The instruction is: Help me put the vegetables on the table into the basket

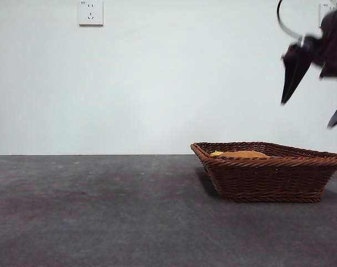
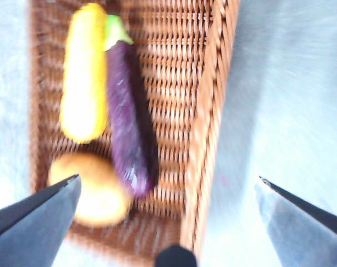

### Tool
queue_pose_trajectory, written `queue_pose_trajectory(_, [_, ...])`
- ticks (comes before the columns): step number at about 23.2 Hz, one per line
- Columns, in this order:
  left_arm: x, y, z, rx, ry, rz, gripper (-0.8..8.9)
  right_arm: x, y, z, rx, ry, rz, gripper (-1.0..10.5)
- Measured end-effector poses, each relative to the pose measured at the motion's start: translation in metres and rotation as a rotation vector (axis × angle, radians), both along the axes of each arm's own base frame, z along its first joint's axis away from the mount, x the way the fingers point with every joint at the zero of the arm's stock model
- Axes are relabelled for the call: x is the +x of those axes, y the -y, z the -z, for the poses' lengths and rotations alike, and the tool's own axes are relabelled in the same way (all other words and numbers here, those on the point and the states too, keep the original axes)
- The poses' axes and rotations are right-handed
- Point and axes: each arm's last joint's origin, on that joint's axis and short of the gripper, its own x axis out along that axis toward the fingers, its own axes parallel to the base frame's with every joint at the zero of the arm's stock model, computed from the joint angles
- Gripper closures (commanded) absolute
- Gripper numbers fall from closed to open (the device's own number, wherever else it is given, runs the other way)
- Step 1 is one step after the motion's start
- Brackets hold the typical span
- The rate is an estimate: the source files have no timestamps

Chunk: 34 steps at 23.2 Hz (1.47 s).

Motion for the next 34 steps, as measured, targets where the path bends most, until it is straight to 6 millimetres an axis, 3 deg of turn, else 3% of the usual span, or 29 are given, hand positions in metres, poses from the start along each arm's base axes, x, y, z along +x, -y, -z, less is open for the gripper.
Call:
queue_pose_trajectory(4, [-0.010,-0.008,-0.003,-0.002,0.062,0.028,8.17,-0.064,0.000,-0.076,-0.115,0.169,0.054,4.6])
queue_pose_trajectory(6, [-0.011,-0.009,-0.004,0.003,0.083,0.041,8.17,-0.104,-0.002,-0.111,-0.112,0.288,0.086,6.5])
queue_pose_trajectory(8, [-0.013,-0.010,-0.004,0.008,0.103,0.053,8.17,-0.147,-0.004,-0.140,-0.105,0.410,0.106,9.7])
queue_pose_trajectory(9, [-0.013,-0.010,-0.004,0.011,0.112,0.058,8.17,-0.170,-0.005,-0.152,-0.103,0.461,0.111,9.5])
queue_pose_trajectory(13, [-0.015,-0.012,-0.005,0.011,0.124,0.063,8.17,-0.260,-0.009,-0.176,-0.100,0.607,0.121,9.5])
queue_pose_trajectory(16, [-0.016,-0.012,-0.005,0.003,0.110,0.052,8.17,-0.308,-0.011,-0.182,-0.089,0.728,0.138,9.5])
queue_pose_trajectory(19, [-0.016,-0.013,-0.004,-0.010,0.085,0.034,8.16,-0.344,-0.013,-0.184,-0.070,0.815,0.161,9.5])
queue_pose_trajectory(22, [-0.016,-0.013,-0.004,-0.029,0.047,0.005,8.16,-0.358,-0.013,-0.183,-0.041,0.838,0.193,9.5])
queue_pose_trajectory(28, [-0.007,-0.005,-0.001,-0.022,-0.007,-0.016,8.16,-0.345,-0.013,-0.183,-0.032,0.797,0.204,9.5])
queue_pose_trajectory(34, [0.017,0.013,0.008,0.026,-0.075,-0.021,8.16,-0.325,-0.012,-0.183,-0.034,0.741,0.205,9.5])
